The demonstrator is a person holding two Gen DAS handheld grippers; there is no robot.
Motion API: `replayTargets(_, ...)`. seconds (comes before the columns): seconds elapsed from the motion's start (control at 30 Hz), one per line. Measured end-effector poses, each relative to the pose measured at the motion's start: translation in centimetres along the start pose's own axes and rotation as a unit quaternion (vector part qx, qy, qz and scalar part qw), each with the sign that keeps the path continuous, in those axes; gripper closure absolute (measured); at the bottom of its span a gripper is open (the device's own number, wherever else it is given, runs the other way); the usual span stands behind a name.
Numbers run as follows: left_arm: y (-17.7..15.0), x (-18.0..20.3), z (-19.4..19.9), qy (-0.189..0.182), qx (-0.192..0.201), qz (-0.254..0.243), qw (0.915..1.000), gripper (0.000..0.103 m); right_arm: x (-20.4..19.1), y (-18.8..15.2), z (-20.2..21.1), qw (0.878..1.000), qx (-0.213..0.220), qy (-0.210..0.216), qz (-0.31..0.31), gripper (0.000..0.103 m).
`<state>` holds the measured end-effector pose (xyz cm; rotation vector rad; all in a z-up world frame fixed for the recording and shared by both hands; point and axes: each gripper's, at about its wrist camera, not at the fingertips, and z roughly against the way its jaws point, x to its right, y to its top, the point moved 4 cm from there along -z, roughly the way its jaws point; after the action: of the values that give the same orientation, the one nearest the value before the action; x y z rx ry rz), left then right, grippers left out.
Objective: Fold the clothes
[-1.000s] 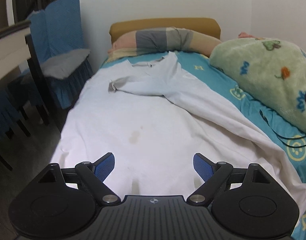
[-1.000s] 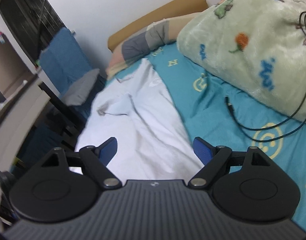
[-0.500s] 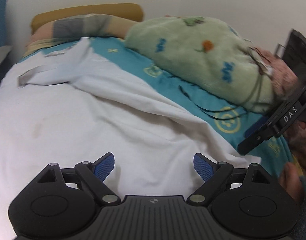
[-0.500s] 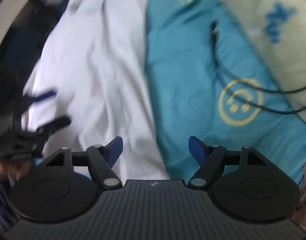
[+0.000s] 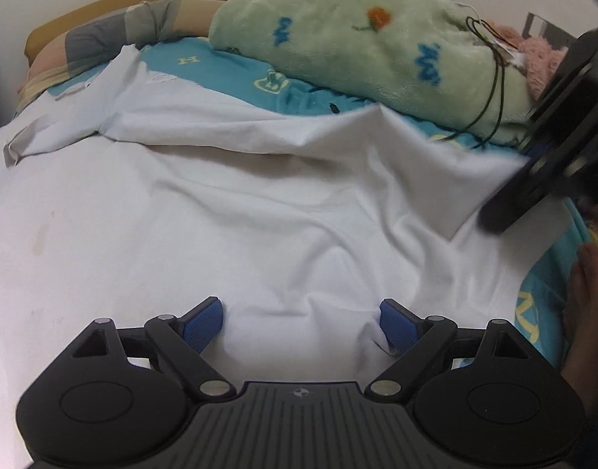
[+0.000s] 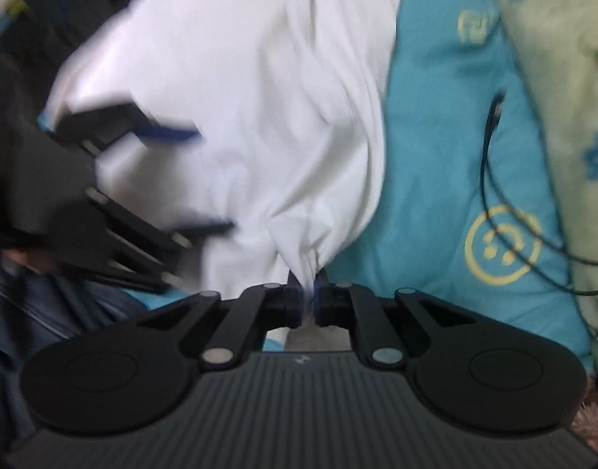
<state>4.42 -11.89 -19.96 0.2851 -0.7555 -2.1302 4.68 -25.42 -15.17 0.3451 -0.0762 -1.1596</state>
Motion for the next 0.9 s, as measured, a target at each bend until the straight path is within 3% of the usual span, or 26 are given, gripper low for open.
replayTargets(0.13,1.0,-3.4,3.2,-0.012,0.030,0.082,0.9961,0.014,-3.7,1.2,5.0,0.998,0.057,-0.001,0.036,0.095)
replayTargets(0.23,1.2,-7.2,6.2,-0.016,0.060,0.168,0.9837,0.014,-7.2,1.9,5.8,0.995,0.072,-0.002,0.067,0.095)
replayTargets(0.4,0.2,-12.1,8.6,-0.019,0.077,0.260,0.9623,0.013,-10.5,1.9,1.0,0.995,0.028,-0.015,0.097,0.095)
replayTargets(0.53,0.4,-13.9,9.1,-0.044,0.099,0.316,0.9426,0.013,-10.7,1.7,-2.8,0.999,-0.002,-0.016,0.041,0.090)
replayTargets(0.57,0.5,-14.1,9.0,-0.049,0.104,0.326,0.9385,0.013,-10.5,1.7,-3.1,0.999,-0.006,-0.014,0.029,0.082)
replayTargets(0.67,0.8,-14.7,8.2,-0.049,0.111,0.344,0.9310,0.013,-10.0,1.5,-1.6,1.000,0.022,0.018,-0.007,0.028)
replayTargets(0.7,0.8,-15.1,7.9,-0.048,0.112,0.351,0.9283,0.013,-9.8,1.5,-0.7,0.999,0.042,0.028,-0.019,0.023)
replayTargets(0.8,1.0,-16.4,6.8,-0.044,0.114,0.373,0.9200,0.013,-8.7,2.9,2.4,0.991,0.108,0.048,-0.059,0.023)
replayTargets(0.9,1.8,-18.0,5.2,-0.027,0.108,0.384,0.9164,0.013,-6.4,5.3,4.7,0.974,0.188,0.041,-0.119,0.023)
